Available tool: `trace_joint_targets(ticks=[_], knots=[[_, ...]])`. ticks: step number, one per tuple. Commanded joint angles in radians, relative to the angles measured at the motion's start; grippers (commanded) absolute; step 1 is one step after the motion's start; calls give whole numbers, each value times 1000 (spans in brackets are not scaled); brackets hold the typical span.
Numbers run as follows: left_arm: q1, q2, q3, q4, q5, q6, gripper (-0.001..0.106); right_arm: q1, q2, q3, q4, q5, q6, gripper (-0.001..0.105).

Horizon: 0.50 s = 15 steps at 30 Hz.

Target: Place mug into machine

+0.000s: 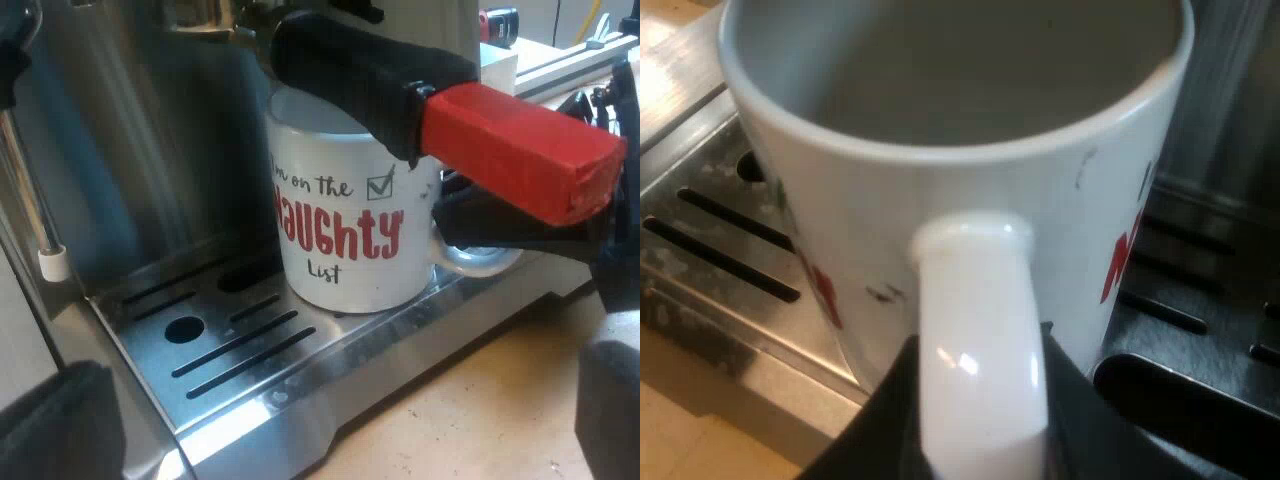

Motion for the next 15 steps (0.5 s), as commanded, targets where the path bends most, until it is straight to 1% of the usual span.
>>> trace_joint_targets(ticks=[1, 3, 6, 8, 10, 13, 15], knots=[[-5, -5, -4, -22, -8, -17, 93, 1, -4, -16, -52, 6, -5, 14], [-5, -5, -4, -22, -8, -17, 93, 1, -4, -16, -57, 6, -5, 37], [-5, -5, -4, -22, -8, -17, 93, 1, -6, -16, -57, 6, -5, 52], [-5, -5, -4, -22, -8, -17, 93, 3, -15, -16, -47, 6, -1, 52], [-5, -5, -4, -22, -8, -17, 93, 8, -29, -16, -31, 17, 22, 52], [-5, -5, -4, -22, -8, -17, 93, 17, -54, 4, -10, 58, 48, 52], [-5, -5, -4, -22, -8, -17, 93, 26, -72, 36, -17, 104, 66, 52]])
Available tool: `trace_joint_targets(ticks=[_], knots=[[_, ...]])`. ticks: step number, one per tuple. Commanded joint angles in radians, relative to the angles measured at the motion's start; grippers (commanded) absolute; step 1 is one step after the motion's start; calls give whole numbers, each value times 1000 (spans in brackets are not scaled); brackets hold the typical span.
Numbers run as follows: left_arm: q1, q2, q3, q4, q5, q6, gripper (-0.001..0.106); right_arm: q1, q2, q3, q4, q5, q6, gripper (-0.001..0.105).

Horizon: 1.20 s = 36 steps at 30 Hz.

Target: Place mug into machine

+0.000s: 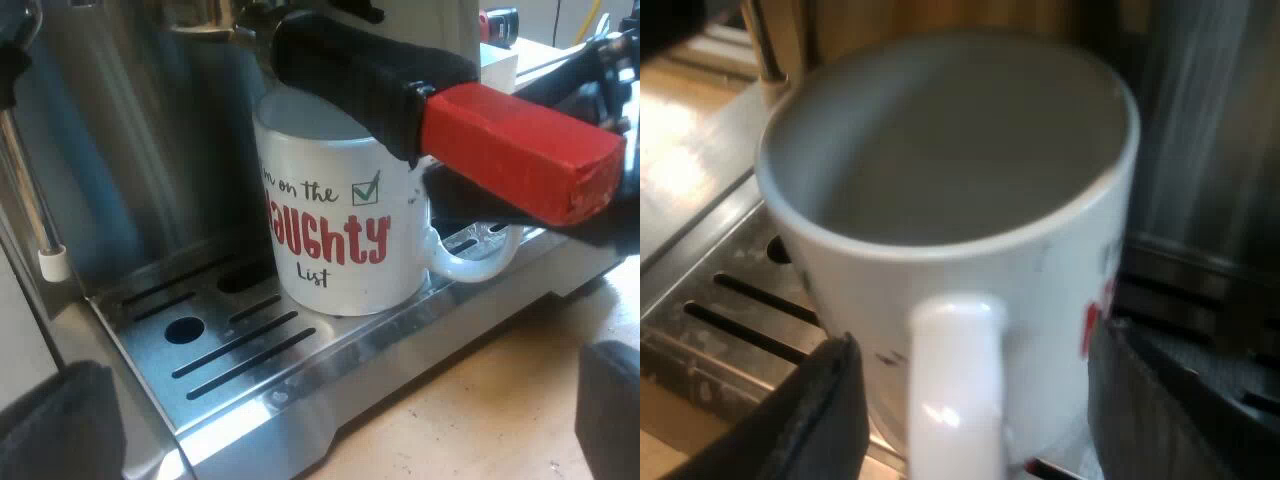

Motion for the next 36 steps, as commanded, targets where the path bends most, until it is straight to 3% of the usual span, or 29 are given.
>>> trace_joint_targets(ticks=[1, 6, 12, 16, 19, 24, 31, 36], knots=[[-5, -5, -4, -22, -8, -17, 93, 8, -21, 22, -3, 36, 10, 52], [-5, -5, -4, -22, -8, -17, 93, 58, -19, 89, -55, 38, 30, 52], [-5, -5, -4, -18, 48, -17, 93, 59, 68, 95, -211, 38, 8, 52], [-5, -5, -4, -11, 52, -17, 93, 59, 138, 86, -310, 38, 4, 52], [-5, -5, -4, -9, 52, -17, 93, 59, 180, 54, -308, 38, 4, 51], [-5, -5, -4, -9, 52, -17, 93, 59, 241, -29, -308, 38, 4, 38], [-5, -5, -4, -9, 52, -17, 93, 55, 314, -132, -308, 45, 4, 38], [-5, -5, -4, -9, 52, -17, 93, 53, 317, -146, -267, 115, 4, 38]])
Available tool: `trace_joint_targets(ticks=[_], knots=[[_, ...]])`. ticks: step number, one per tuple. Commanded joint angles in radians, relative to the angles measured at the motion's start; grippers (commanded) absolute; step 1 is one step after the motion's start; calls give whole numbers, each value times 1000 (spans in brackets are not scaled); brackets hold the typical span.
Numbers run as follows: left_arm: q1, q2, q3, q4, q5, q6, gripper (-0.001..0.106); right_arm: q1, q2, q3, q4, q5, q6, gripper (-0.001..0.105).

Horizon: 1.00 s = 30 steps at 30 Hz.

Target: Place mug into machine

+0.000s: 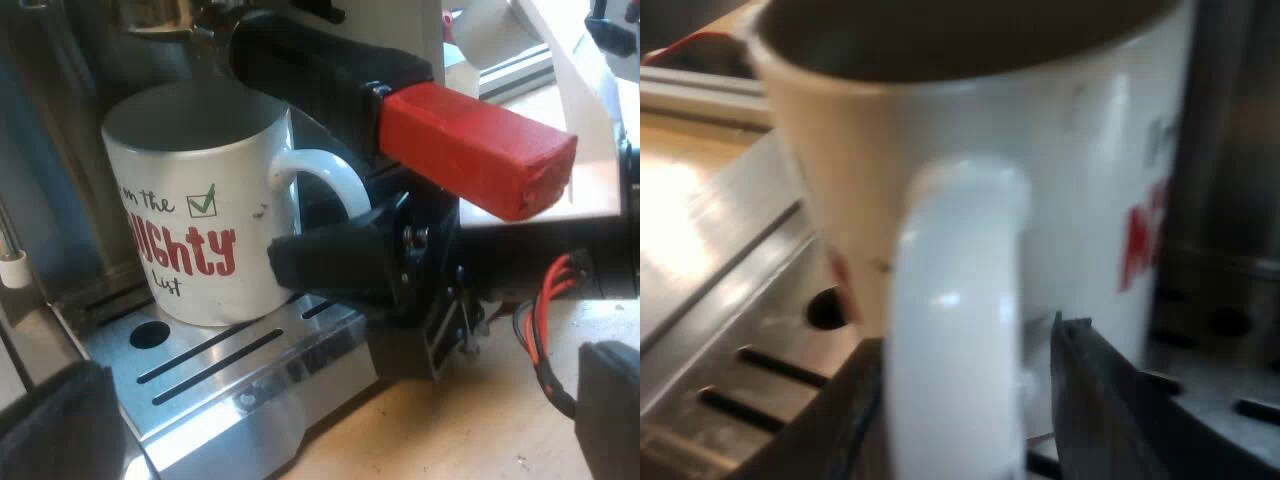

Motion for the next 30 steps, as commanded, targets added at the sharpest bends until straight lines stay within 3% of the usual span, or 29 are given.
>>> trace_joint_targets(ticks=[1, 7, 12, 18, 24, 30], knots=[[-5, -5, -4, -11, 7, -17, 93, -6, -14, -6, 24, 24, -12, 38], [-5, -5, -6, -13, 7, -14, 93, 26, -94, 6, 223, 66, -12, 38], [-5, -5, -95, 59, 5, 50, 93, 45, -212, 93, 268, 90, -12, 38], [-5, -5, -201, 176, 5, 55, 93, 85, -388, 194, 303, 90, -12, 37], [-5, -7, -300, 256, 5, 55, 93, 124, -538, 198, 457, 120, -12, 35], [-5, -10, -388, 333, 5, 55, 93, 176, -707, 187, 518, 120, -14, 0]])
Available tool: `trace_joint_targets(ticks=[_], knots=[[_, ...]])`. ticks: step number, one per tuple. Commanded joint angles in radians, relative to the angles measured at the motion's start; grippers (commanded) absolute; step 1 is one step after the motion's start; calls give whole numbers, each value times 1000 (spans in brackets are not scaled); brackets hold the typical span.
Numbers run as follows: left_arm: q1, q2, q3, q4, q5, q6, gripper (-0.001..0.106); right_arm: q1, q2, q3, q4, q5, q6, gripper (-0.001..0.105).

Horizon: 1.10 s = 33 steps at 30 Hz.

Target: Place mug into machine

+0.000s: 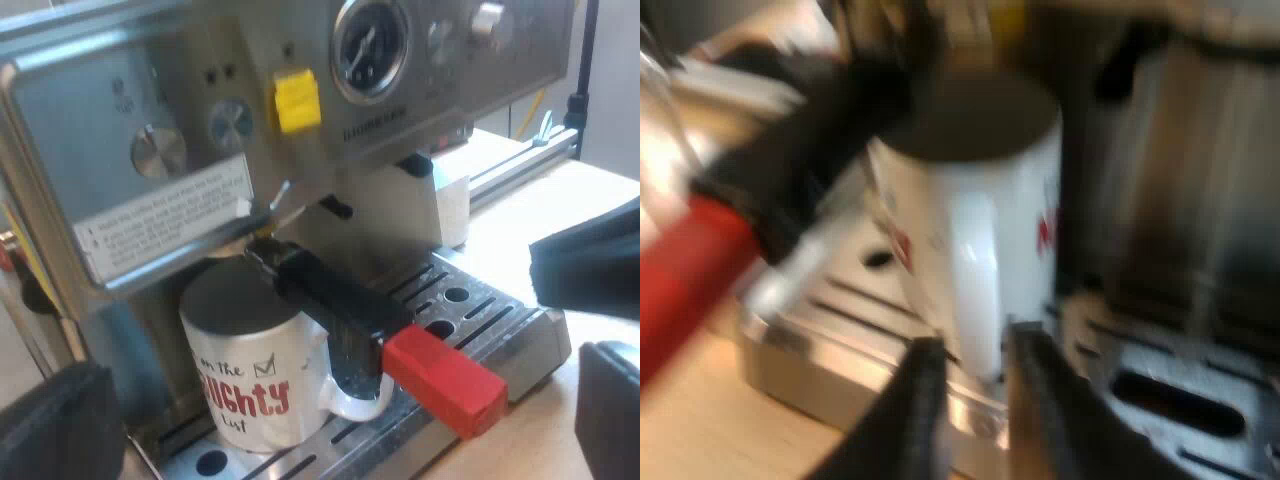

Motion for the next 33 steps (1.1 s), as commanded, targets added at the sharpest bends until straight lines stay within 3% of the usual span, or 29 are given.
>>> trace_joint_targets(ticks=[1, 8, 13, 14, 24, 33], knots=[[-5, -8, -35, 30, 5, 4, 93, 12, -45, -15, 17, -1, -14, 0], [-5, -10, -110, 41, 39, 4, 93, 11, -55, -136, 66, -21, -14, 0], [-5, -10, -127, 38, 52, 1, 93, 11, -36, -173, 78, -21, -14, 0], [-5, -10, -129, 38, 52, 2, 93, 11, 21, -228, 77, -39, -14, 0], [-5, -10, -140, 38, 50, 2, 93, 9, 196, -390, 77, -35, -65, 0], [-5, -10, -140, 41, 50, 2, 93, -66, 254, -441, 72, 9, -65, 0]])
